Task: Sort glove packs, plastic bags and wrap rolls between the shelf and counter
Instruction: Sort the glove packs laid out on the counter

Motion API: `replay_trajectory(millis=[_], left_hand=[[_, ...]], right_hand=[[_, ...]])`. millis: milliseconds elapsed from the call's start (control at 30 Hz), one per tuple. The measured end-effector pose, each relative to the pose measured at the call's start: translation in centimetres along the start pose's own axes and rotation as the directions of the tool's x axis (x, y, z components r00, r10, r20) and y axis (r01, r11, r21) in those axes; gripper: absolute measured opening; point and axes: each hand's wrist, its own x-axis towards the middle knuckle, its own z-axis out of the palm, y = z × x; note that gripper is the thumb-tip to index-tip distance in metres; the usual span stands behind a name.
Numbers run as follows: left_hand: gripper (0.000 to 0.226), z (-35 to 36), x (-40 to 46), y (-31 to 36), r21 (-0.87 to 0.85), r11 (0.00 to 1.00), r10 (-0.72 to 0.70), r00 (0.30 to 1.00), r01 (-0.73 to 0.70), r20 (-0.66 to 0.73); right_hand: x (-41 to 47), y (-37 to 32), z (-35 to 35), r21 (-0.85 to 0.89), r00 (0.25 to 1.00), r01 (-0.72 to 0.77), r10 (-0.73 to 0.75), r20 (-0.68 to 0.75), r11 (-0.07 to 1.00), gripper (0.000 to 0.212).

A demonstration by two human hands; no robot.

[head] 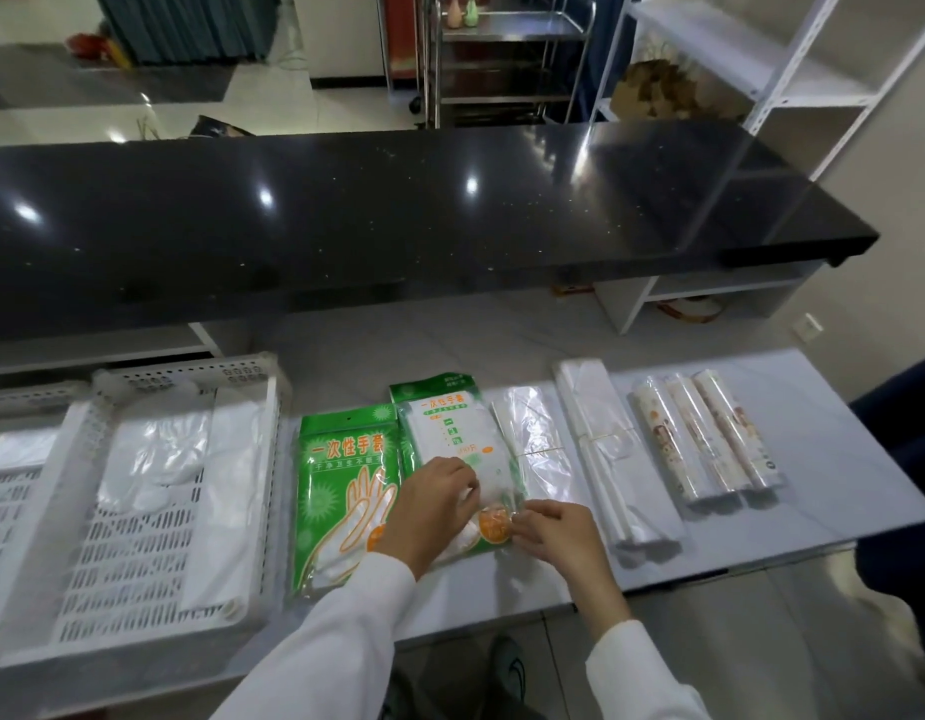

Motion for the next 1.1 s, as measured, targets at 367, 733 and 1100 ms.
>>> replay_trajectory(millis=[367,733,1100], left_hand=[[0.004,0.4,-1.2,-0.1,-0.070,0.994,-0.091,0.993,0.086,-0.075],[0.021,0.0,-0.9,0.2,0.039,0.997,-0.064,0.998,0.063,0.003],[0.014,-0.4,-1.1,0.1,0.047,0.993,-0.106,0.994,0.105,0.033]], right_hand=[[-1.6,-1.4,1.4,0.218,0.942,-0.335,0.332,0.053,0.917,0.017],[-1.1,-0.4,2.7,0.472,0.920,-0.391,0.354,0.169,0.790,0.024],[-0.3,0.5,4.0,0.569,0.903,-0.426,0.363,0.228,0.704,0.008]])
